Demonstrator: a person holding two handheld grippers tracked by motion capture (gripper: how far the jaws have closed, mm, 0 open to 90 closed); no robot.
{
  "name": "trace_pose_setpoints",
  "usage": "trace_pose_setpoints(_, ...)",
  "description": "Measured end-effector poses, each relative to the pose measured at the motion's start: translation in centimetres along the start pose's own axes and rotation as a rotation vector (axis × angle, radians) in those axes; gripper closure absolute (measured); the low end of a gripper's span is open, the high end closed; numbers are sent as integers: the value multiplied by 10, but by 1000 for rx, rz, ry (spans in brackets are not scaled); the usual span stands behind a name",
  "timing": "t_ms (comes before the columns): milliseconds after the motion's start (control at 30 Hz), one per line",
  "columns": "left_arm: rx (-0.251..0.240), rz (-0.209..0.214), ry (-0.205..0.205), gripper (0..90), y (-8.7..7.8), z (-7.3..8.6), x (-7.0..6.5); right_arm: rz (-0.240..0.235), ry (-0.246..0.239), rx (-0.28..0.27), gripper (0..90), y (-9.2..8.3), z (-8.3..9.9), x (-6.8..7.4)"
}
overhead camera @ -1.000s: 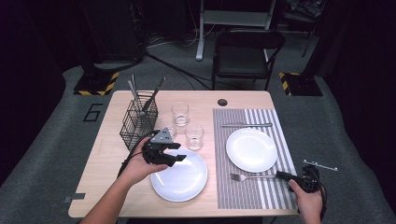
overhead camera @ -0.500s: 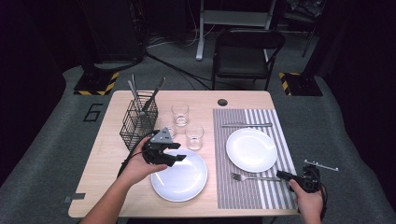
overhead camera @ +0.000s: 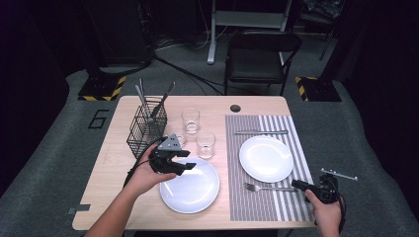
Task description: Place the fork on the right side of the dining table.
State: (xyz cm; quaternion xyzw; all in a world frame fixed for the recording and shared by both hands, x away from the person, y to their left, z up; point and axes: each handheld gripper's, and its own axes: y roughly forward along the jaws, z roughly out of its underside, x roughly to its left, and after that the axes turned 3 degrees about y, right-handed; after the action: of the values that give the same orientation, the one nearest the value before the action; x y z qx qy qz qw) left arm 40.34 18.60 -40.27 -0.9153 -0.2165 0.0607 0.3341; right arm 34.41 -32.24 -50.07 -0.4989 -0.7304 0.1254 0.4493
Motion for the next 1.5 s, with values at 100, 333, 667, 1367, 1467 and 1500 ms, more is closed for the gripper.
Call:
trace_pose_setpoints(100,2,-2,-5,481,0,1,1,1,-9,-1,646,-1,-1,5)
trace_pose_setpoints(333,-4,-5,-11,480,-3,1,2,-10,-45,-3,640,-1,-2,14)
trace_pose_setpoints(667,-4,-15,-31,464,-5,2,6,-30,-100,-10,591,-4,-6,31)
trace_pose_setpoints(1367,-15,-20,-67,449,-12,4,11,-85,-251,-12,561,-3,-11,81)
trace_pose_setpoints(1467,-20,-24,-66,448,-13,5,12,-96,-262,-5,561,0,-11,87)
trace_pose_setpoints(1500,-19,-24,-67,448,-13,5,12,-97,-267,-4,561,0,-11,89)
